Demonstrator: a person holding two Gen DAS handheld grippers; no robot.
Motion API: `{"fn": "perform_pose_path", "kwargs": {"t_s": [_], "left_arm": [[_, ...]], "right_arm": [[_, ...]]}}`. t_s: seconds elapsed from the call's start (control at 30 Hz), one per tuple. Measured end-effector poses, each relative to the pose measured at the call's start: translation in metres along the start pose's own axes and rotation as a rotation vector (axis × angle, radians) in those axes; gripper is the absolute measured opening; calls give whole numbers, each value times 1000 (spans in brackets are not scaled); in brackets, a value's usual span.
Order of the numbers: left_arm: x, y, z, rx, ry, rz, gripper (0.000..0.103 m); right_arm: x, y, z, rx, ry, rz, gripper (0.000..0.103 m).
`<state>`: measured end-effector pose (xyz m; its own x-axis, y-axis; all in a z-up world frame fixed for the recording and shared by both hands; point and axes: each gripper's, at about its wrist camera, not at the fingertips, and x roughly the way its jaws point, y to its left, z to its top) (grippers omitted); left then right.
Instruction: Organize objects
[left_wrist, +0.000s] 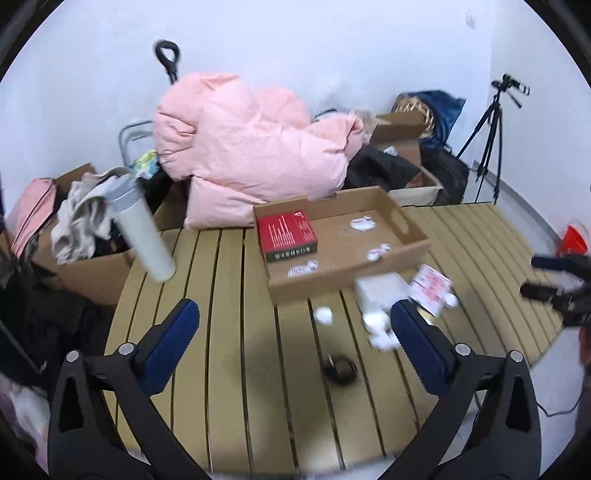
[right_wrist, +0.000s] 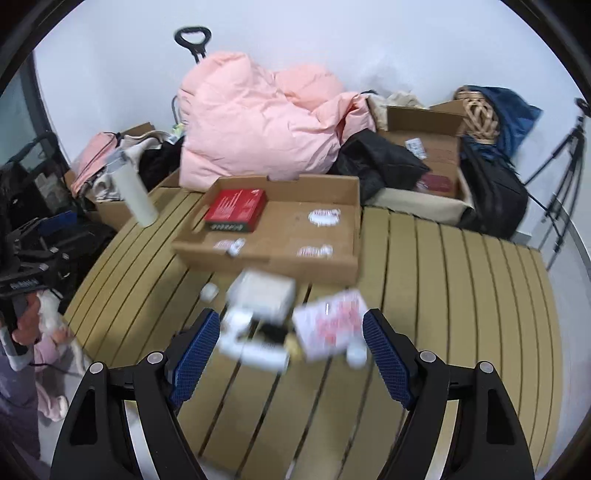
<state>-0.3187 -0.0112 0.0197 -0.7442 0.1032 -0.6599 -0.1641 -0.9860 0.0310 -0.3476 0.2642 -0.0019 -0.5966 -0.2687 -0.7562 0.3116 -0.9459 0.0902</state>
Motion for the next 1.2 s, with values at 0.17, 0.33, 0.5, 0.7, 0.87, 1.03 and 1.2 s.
{"fn": "perform_pose_path", "kwargs": {"t_s": [0.17,0.33,0.5,0.7,0.87,1.03,1.2], "left_arm": [[-67,-21,-59,37,-25,14,103],[-91,-37,-111,22,40,-31,103],[-115,-52,-136,53,29,27,103],[-143,-61,-140,76,-41,13,103],[-132,-59,-145,72,-20,31,103],[-91,-52,-153,73,17,-13,103],[-10,-44,-160,29,129,-44,101]], "right_arm": [[-47,32,-99,61,2,-19,83],[-55,53,-159,79,43,16,83],[-76,82,-179,29,10,10,83],[-107,97,-188,-1,-71,22,83],[-107,89,-194,46,-85,19,83],[-97,81,-196,63,-173,13,84],[-45,73,-199,39,-156,13,86]]}}
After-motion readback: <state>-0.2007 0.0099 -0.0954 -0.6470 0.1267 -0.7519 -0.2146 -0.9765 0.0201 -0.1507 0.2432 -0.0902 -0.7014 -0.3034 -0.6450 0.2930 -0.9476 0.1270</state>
